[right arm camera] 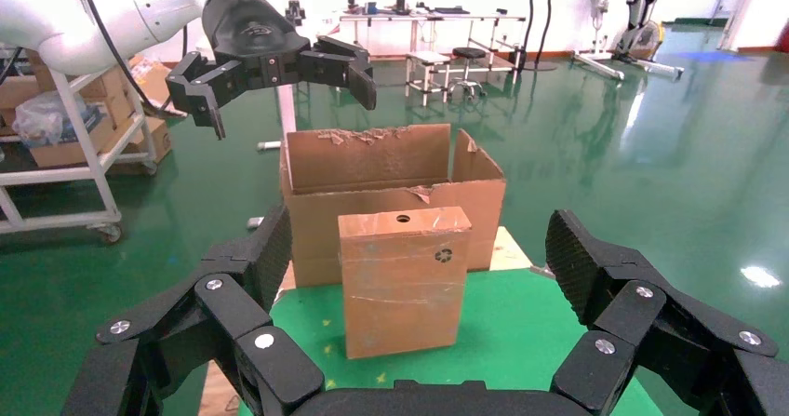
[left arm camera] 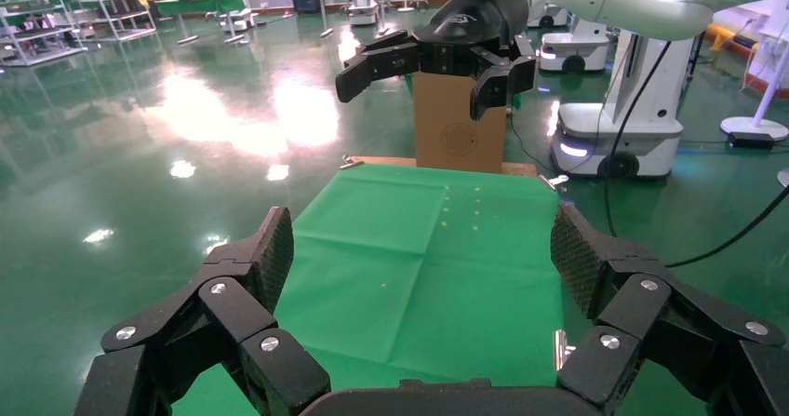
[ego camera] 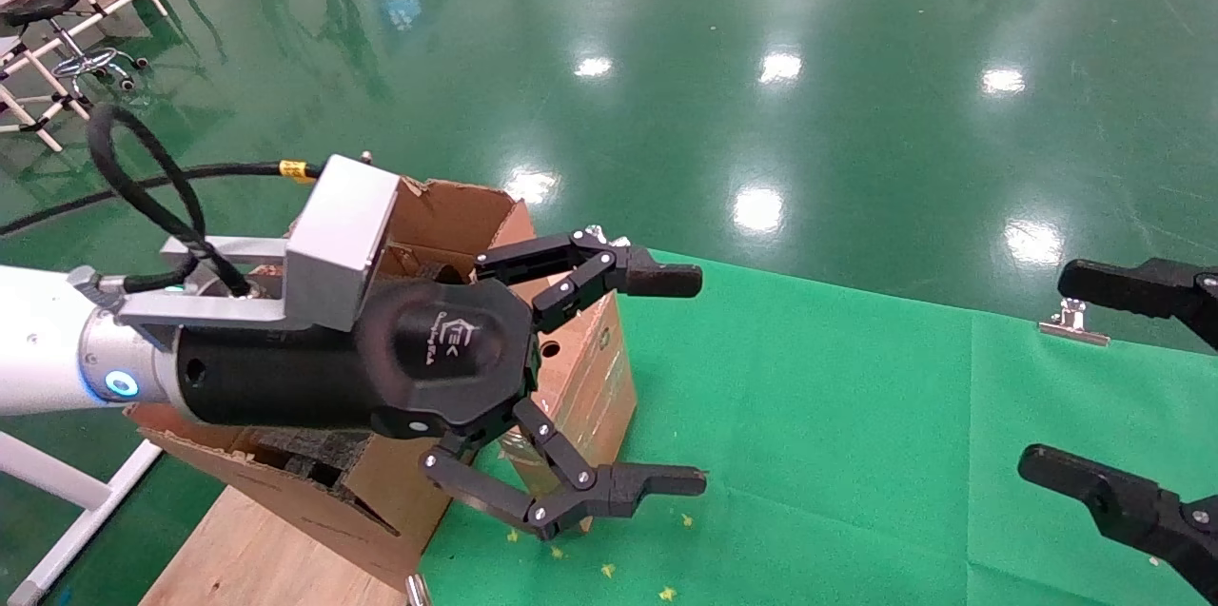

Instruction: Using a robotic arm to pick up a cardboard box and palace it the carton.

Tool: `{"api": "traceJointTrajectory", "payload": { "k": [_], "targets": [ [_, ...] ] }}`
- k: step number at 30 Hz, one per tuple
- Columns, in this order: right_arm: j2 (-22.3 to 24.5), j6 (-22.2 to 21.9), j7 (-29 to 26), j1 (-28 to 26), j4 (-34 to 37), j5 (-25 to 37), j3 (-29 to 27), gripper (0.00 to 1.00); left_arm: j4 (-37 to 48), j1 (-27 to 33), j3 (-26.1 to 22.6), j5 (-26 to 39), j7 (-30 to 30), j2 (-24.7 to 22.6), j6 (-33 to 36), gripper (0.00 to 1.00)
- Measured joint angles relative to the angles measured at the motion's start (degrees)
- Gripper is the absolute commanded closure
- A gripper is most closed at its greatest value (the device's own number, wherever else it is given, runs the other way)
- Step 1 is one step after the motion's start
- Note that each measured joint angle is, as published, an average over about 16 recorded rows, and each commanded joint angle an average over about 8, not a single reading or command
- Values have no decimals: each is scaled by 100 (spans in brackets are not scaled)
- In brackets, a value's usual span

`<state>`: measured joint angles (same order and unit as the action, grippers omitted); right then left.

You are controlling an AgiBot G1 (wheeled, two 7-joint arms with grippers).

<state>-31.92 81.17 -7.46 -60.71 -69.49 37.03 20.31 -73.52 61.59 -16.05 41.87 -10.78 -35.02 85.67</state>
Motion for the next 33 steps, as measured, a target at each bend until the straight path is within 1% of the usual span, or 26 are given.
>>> {"api": "traceJointTrajectory", "payload": {
  "k": [11, 12, 19, 20, 28, 33],
  "targets": [
    [0, 0, 0, 0, 0, 0, 0, 0, 0, 0, 0, 0, 0, 0, 0, 0],
    [0, 0, 0, 0, 0, 0, 0, 3, 0, 0, 0, 0, 0, 0, 0, 0],
    [0, 0, 0, 0, 0, 0, 0, 91, 0, 0, 0, 0, 0, 0, 0, 0],
    [0, 0, 0, 0, 0, 0, 0, 100, 0, 0, 0, 0, 0, 0, 0, 0],
    [0, 0, 0, 0, 0, 0, 0, 100, -1, 74, -24, 119, -40, 55, -25, 0],
    [0, 0, 0, 0, 0, 0, 0, 100, -27, 246, -117, 430, -240, 174, -105, 0]
  ]
}}
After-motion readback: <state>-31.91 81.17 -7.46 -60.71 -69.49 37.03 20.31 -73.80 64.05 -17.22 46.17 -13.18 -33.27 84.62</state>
